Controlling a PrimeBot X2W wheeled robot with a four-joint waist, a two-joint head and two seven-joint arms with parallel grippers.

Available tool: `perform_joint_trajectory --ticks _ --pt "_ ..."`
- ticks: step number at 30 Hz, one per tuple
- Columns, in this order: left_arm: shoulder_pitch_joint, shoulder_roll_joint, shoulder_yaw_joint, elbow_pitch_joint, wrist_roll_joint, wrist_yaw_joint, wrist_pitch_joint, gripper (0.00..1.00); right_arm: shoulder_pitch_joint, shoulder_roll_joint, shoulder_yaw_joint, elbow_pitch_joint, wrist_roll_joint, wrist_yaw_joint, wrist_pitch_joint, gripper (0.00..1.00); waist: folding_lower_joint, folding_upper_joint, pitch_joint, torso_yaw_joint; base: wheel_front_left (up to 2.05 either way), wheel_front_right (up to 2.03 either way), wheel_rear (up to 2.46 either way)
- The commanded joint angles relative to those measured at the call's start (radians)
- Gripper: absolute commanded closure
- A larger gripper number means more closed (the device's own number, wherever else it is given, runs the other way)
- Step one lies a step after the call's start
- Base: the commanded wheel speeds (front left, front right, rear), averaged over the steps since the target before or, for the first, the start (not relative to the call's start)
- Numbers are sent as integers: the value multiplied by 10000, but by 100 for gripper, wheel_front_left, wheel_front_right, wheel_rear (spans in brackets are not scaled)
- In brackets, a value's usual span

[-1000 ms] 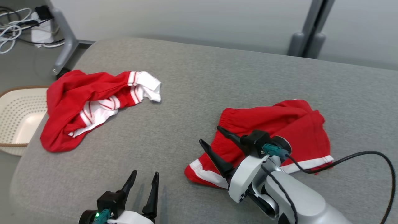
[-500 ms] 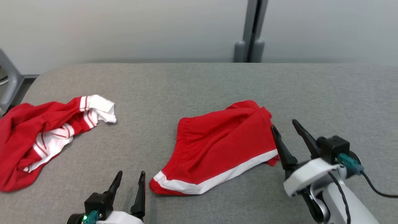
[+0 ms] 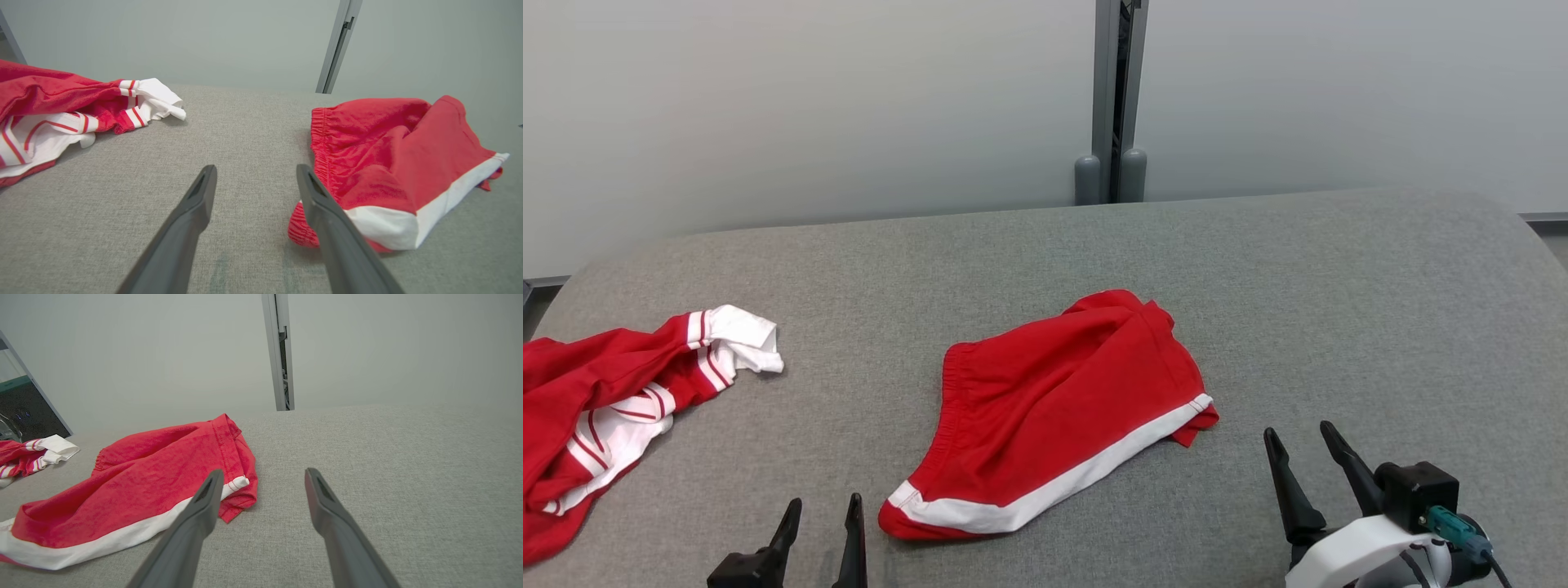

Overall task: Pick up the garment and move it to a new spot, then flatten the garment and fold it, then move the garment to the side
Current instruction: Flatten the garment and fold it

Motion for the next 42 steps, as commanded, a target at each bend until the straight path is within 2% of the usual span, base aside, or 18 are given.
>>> perform_joint_trajectory --ticks 1,7,18,24,27,29,33,36,38,42 --pt "181 41 69 -25 78 19 -20 0 124 -6 -60 72 82 -3 -49 0 0 0 -67 -49 0 0 0" --pt "294 38 -7 -37 39 -76 -20 0 210 27 59 171 11 -3 -49 0 0 0 -142 -79 0 0 0" --pt "-612 41 -649 908 -1048 -1168 -20 0 -160 28 554 311 240 -3 -50 0 0 0 449 -178 0 0 0" --pt "-1348 42 -898 1873 -1773 -1504 -20 0 -329 28 630 407 269 -3 -50 0 0 0 739 -238 0 0 0" --pt "-1663 41 -1125 2495 -2105 -1589 -18 0 -355 31 596 435 259 -3 -50 0 0 0 814 -212 0 0 0" --pt "-1930 79 -1644 2803 -2416 -1591 -20 0 -343 30 619 444 286 -3 -50 0 0 0 848 -196 0 0 0" --pt "-2212 505 -2846 2935 -3429 -1577 -10 0 -416 28 688 467 351 -3 -50 0 0 0 914 -128 0 0 0" --pt "-2345 696 -3360 2874 -3846 -1578 -8 0 -440 32 707 465 396 -3 -50 0 0 0 948 -81 0 0 0" --pt "-2484 904 -3628 2747 -4193 -1579 -11 11 -452 24 681 453 388 -3 -50 0 0 0 985 -17 0 0 0" --pt "-2467 1133 -3889 2521 -4473 -1581 -14 9 -507 24 670 493 394 -3 -50 0 0 0 1022 105 0 0 0"
